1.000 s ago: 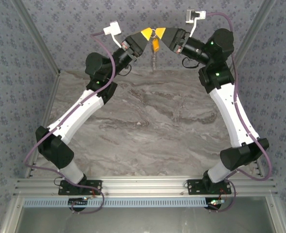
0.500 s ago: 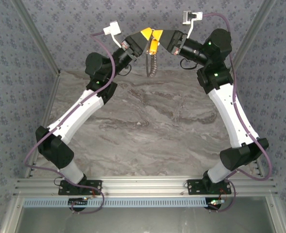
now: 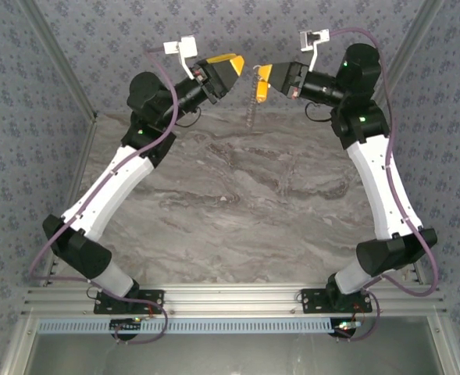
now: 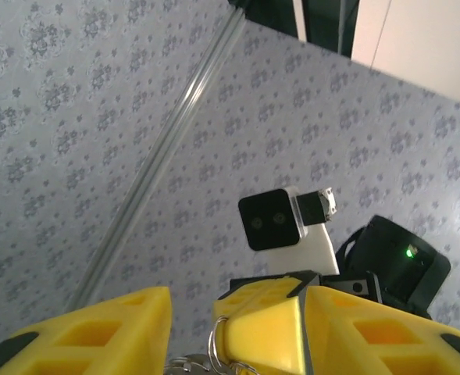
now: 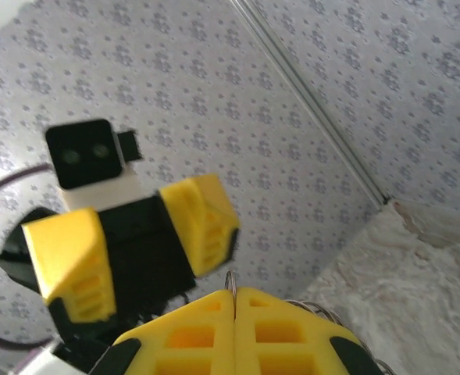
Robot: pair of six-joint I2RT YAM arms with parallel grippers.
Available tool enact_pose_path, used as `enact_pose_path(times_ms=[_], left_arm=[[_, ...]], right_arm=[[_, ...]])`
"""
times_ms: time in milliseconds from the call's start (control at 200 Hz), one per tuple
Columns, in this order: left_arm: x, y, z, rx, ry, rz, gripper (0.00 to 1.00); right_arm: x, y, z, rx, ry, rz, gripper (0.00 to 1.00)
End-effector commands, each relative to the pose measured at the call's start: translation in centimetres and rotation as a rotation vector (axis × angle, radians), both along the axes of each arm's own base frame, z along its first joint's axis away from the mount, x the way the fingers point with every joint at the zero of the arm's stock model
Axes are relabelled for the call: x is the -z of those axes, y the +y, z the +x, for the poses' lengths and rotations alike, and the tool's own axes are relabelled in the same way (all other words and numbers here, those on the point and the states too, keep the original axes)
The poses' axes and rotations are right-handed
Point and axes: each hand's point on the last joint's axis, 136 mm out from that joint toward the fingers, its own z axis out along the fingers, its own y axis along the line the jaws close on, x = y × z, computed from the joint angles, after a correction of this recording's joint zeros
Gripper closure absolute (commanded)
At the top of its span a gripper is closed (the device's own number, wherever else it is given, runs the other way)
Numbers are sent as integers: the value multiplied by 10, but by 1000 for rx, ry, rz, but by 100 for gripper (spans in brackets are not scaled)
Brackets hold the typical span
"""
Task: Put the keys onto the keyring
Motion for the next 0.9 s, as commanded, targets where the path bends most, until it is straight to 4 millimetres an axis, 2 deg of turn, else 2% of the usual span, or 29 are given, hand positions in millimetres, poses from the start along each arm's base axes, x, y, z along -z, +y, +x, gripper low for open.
enact_pose_path(times_ms=[0,110,135,150,200,320,480,894], left_arm=[[-12,8,-26,-9,-115,145,50],[-3,3,-29,19,-129,251,49],[4,-1,-28,34,-121,279,49],[-2,0,-32,36,-136,283,49],[3,-3,-32,56,-133,321,50],[12,-9,-34,107,-129,382,58],[18,-18,-39,196,-122,419,66],[34,-31,-38,297,-82,461,69]], right_arm=[[-4,-6,-30,-48,-80,-86,100],[4,-6,-36,-74,-84,-134,100],[6,-6,-37,-80,-81,-142,100],[6,-6,-38,-84,-84,-145,100],[7,-6,-41,-97,-84,-155,100],[10,-5,-46,-120,-81,-163,100],[11,-4,-52,-150,-76,-162,100],[13,-4,-56,-163,-77,-161,100]])
